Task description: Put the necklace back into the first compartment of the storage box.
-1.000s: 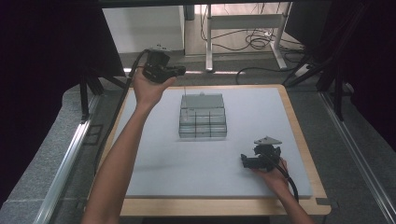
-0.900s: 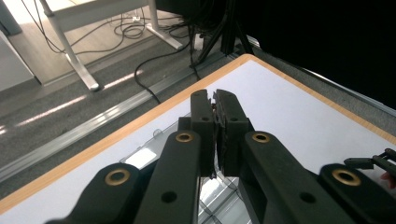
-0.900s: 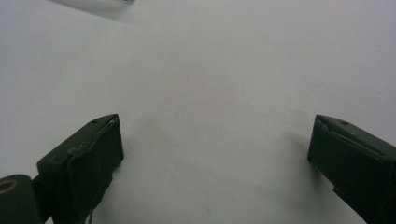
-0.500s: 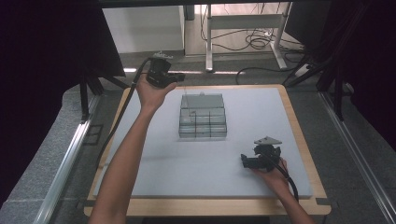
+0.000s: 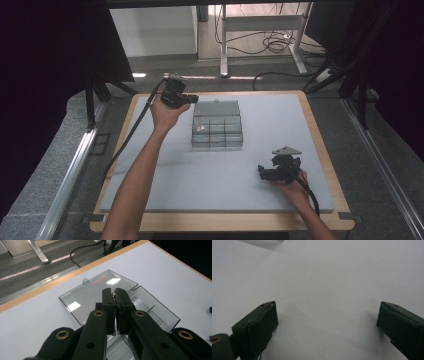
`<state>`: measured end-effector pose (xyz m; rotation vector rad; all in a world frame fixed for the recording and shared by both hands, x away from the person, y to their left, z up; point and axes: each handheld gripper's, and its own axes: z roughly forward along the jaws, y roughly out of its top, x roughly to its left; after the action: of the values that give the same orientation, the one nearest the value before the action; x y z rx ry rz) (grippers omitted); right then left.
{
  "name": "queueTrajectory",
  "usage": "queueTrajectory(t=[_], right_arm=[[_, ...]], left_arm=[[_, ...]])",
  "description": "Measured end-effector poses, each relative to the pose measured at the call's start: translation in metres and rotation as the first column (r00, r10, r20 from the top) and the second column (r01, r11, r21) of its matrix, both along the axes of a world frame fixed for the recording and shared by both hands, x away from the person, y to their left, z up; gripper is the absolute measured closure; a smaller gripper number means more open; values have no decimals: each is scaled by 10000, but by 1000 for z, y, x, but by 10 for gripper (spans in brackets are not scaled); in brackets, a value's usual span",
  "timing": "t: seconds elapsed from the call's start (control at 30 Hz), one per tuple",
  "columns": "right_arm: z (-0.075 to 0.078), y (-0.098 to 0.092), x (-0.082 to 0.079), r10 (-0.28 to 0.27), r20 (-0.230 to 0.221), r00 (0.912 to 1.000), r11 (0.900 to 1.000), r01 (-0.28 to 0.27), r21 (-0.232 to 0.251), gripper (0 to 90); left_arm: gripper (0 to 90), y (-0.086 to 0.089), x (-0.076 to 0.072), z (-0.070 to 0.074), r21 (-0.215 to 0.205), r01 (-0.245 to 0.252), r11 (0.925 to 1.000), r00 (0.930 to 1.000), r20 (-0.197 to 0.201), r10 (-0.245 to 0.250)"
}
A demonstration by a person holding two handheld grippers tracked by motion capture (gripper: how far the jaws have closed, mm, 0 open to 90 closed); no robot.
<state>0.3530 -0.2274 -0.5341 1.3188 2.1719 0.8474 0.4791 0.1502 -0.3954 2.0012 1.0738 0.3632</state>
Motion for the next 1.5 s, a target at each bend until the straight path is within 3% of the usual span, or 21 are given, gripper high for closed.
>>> queueTrajectory(t=[0.13, 0.33, 0.57, 0.83, 1.03, 1.4, 1.5], right_arm=[[0, 0, 0, -2, 0, 10000, 10000, 2, 0, 29], [0, 0, 0, 0, -5, 10000, 10000, 0, -2, 28], [0, 0, 0, -2, -1, 10000, 10000, 2, -4, 28], [0, 0, 0, 0, -9, 10000, 10000, 0, 0, 29], [0, 0, 0, 1, -3, 10000, 10000, -1, -3, 29], [0, 0, 0, 4, -2, 10000, 10000, -4, -4, 28], [0, 0, 0, 3, -1, 10000, 10000, -3, -4, 28]], left_arm=[[873, 2, 1, -11, -16, -59, 10000, 9998, -200, 59], [873, 0, 3, -40, -23, 10, 10000, 9979, -643, -12], [872, -3, 7, -58, -25, 34, 10000, 9955, -948, -36], [869, -12, 11, -75, 473, 148, 9988, 9912, -1323, -84], [869, -17, 13, -93, 564, 103, 9984, 9874, -1582, -13], [863, -19, 14, -100, 617, 117, 9980, 9852, -1716, -10], [788, -18, 13, -98, 579, -12, 9983, 9884, -1516, 100]])
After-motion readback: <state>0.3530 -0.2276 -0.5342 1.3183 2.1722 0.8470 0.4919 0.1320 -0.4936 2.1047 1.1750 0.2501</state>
